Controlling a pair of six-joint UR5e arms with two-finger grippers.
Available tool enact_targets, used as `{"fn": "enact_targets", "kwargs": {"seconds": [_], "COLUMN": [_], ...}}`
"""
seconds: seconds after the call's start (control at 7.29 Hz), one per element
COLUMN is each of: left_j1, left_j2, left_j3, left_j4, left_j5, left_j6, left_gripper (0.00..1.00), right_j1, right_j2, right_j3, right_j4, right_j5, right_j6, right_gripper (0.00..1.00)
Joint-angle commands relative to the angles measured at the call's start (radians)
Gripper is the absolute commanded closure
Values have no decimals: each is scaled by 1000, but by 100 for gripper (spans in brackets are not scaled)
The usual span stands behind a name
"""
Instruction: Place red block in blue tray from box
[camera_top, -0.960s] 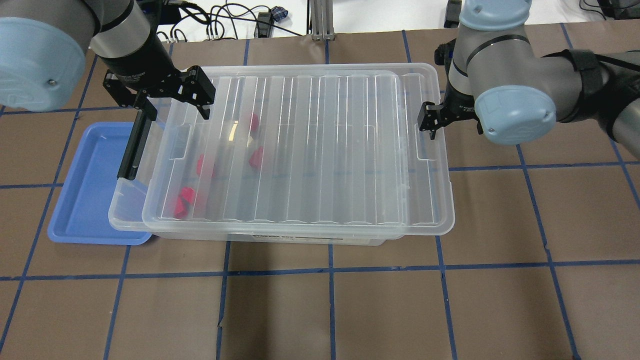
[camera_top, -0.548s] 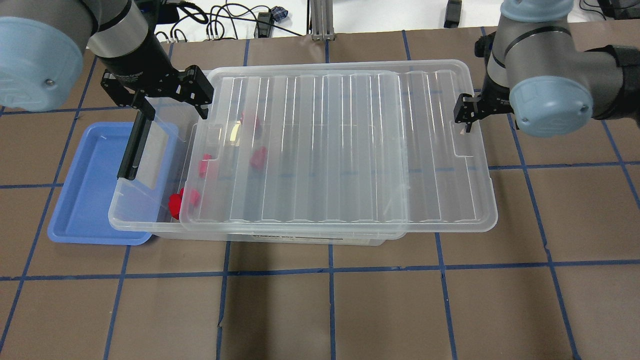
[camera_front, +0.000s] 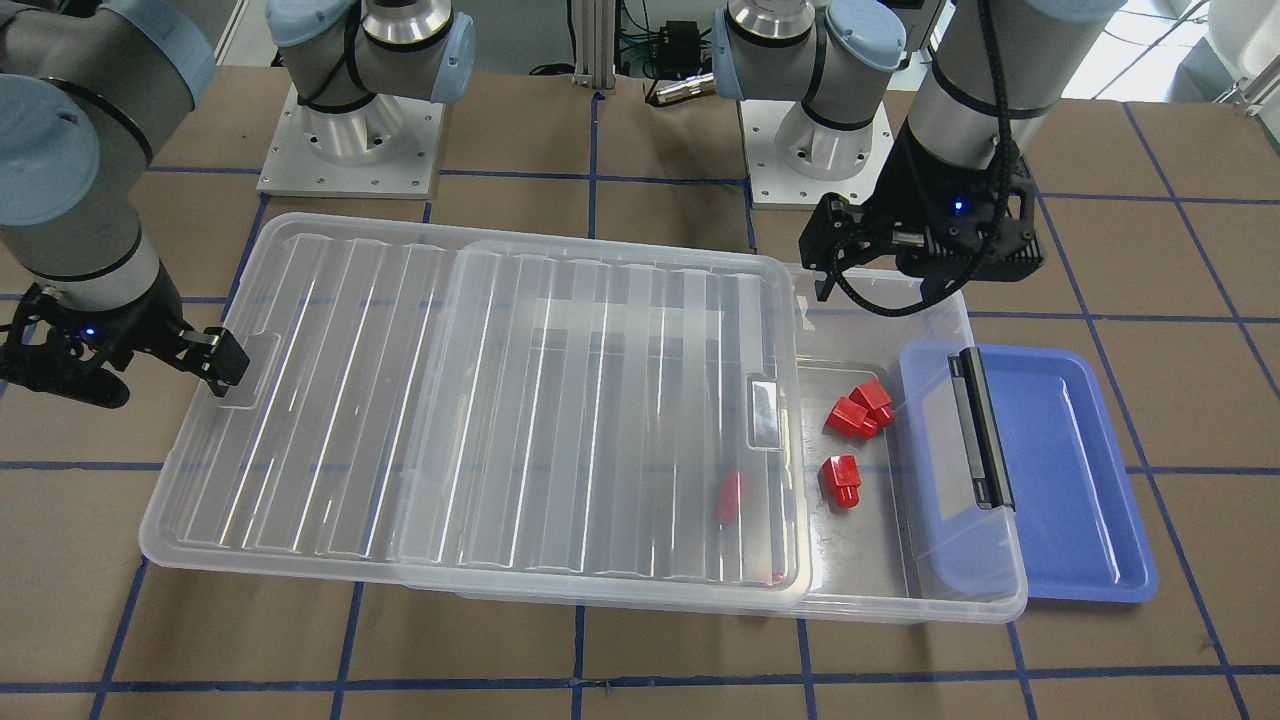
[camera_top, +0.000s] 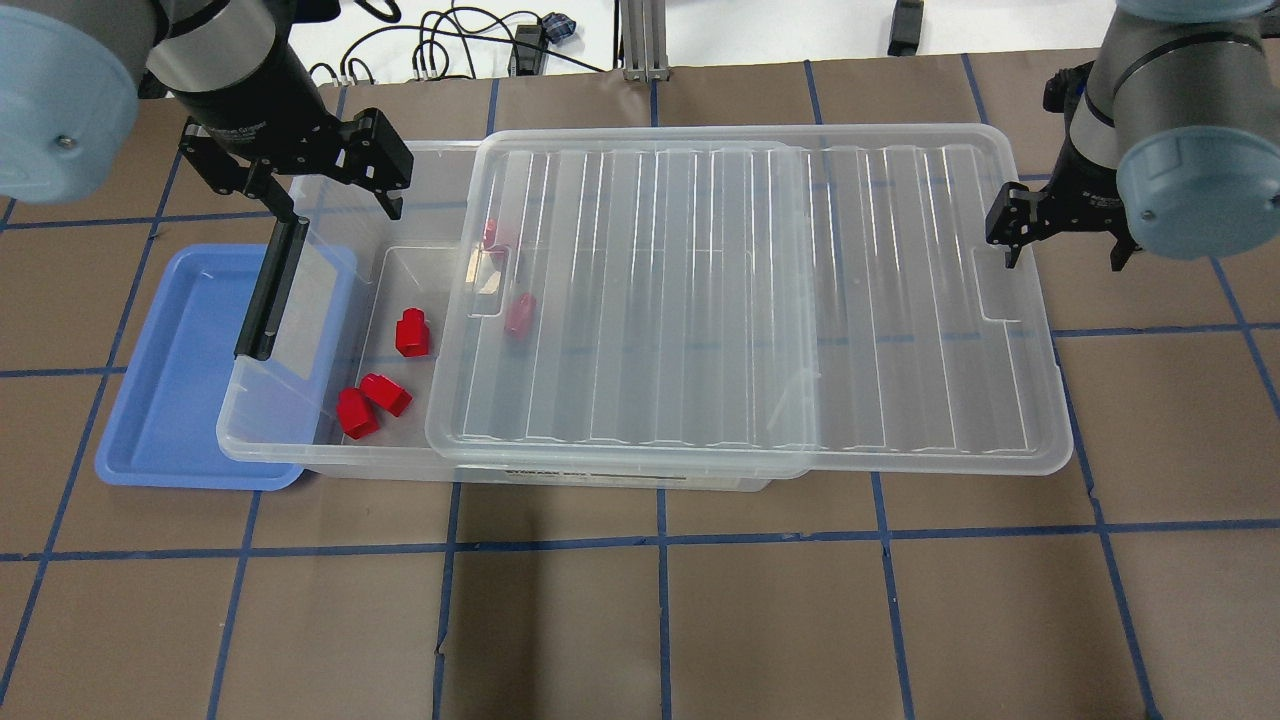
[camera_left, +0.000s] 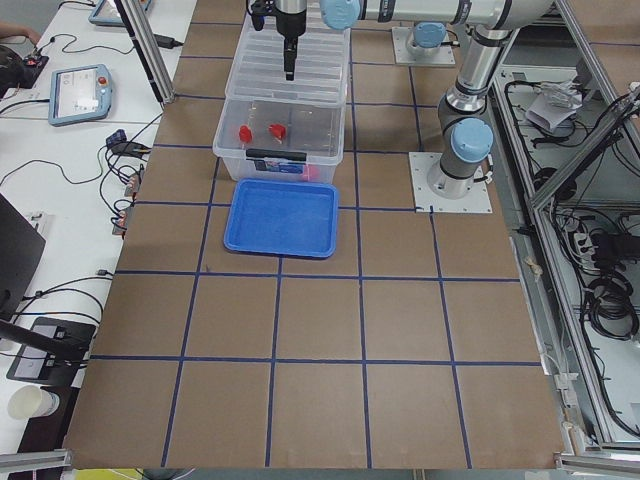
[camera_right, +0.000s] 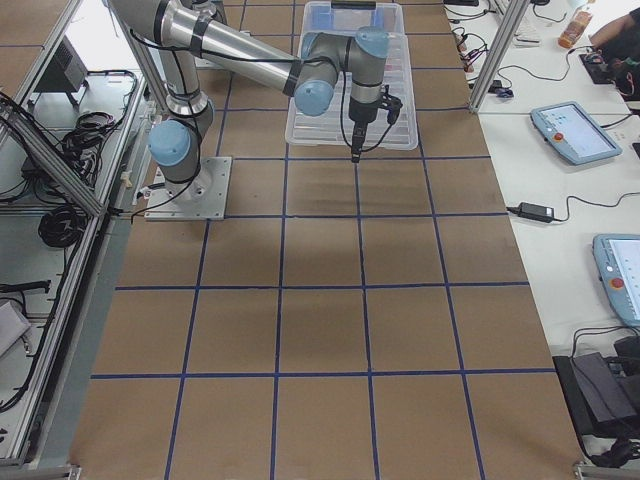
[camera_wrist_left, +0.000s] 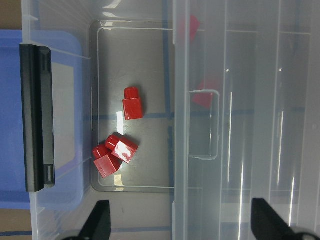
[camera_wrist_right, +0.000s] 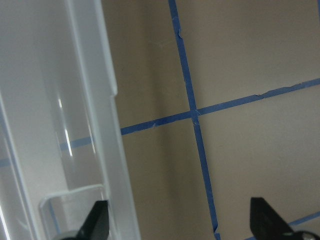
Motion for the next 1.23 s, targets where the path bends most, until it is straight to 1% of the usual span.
{"fn": "enact_targets", "kwargs": {"seconds": [0.0, 0.14, 0.27, 0.41, 0.55, 0.69, 0.96, 1.1], "left_j1": [3, 4, 18, 59, 66, 63, 58, 60], "left_j2": [-57, -109, -153, -196, -221, -229, -230, -244], "left_j3": [-29, -27, -11, -30, -40, -47, -108, -136], "left_j4": [28, 54, 76, 113, 171, 182, 205, 251], "left_j5": [-5, -6, -8, -15, -15, -15, -14, -12], "left_j6": [-1, 0, -3, -12, -13, -23, -78, -78], "left_gripper": [0, 0, 0, 0, 0, 0, 0, 0], "right_j1": [-4, 2, 22, 78, 161, 200, 202, 202], "right_j2": [-4, -28, -80, -108, -110, -107, -107, -110], "right_j3": [-6, -34, -93, -136, -172, -184, -177, -180], "right_j4": [11, 5, 68, 162, 229, 244, 259, 259], "right_j5": [3, 78, 151, 186, 228, 218, 220, 218], "right_j6": [-5, -43, -34, -30, -25, -22, -24, -25], "right_gripper": [0, 2, 0, 0, 0, 0, 0, 0]}}
